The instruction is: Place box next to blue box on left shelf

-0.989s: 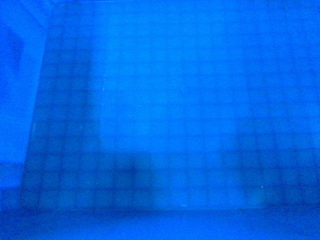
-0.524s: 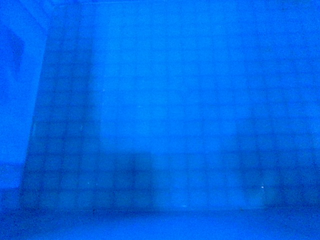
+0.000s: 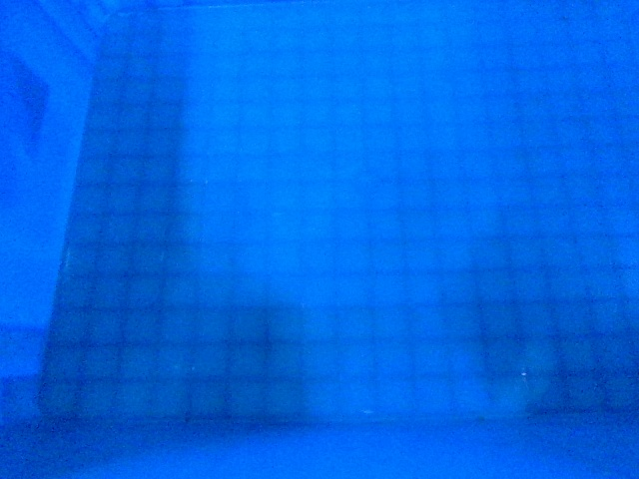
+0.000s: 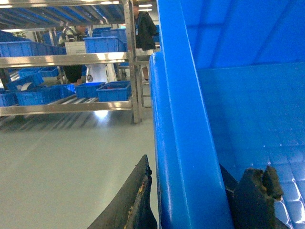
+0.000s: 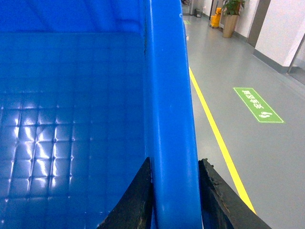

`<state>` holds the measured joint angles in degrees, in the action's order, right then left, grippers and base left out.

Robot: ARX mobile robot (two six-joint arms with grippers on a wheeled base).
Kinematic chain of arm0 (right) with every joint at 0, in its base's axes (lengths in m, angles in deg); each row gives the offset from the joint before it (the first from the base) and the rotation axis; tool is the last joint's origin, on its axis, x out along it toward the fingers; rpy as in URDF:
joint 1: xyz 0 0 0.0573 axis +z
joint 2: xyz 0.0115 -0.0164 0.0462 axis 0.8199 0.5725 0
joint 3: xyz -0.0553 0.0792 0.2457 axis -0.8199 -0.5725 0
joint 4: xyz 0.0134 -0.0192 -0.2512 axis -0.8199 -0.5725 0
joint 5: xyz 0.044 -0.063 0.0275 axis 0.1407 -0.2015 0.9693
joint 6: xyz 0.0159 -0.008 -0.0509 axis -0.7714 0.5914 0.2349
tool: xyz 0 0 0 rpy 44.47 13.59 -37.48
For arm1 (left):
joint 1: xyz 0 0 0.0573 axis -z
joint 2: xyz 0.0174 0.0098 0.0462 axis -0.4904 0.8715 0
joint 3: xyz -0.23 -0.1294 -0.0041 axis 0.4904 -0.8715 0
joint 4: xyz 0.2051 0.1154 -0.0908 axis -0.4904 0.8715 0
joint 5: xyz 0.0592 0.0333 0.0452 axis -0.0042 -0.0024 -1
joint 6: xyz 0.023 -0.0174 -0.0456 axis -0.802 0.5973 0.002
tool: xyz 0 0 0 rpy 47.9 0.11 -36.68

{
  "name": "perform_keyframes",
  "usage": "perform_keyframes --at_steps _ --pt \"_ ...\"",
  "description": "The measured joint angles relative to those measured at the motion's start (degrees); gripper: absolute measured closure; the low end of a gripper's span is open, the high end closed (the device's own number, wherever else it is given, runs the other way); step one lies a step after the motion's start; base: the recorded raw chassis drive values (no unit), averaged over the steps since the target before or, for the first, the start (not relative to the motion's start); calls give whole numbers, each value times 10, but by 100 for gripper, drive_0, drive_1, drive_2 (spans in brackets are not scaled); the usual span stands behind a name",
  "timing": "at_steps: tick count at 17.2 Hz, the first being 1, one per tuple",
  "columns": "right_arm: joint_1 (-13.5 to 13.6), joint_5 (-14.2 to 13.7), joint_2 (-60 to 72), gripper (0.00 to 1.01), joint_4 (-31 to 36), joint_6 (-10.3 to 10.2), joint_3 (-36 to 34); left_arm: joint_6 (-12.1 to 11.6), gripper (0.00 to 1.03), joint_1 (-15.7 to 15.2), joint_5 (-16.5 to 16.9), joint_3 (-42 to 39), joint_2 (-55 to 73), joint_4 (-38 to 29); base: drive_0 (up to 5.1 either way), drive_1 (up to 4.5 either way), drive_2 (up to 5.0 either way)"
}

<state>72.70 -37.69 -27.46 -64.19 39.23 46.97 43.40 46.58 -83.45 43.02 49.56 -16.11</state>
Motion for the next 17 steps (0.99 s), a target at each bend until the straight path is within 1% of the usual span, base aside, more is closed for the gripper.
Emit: perform_keyframes --at_steps 17 --pt "0 0 0 80 -2 0 0 0 72 0 0 0 0 -1 0 430 -429"
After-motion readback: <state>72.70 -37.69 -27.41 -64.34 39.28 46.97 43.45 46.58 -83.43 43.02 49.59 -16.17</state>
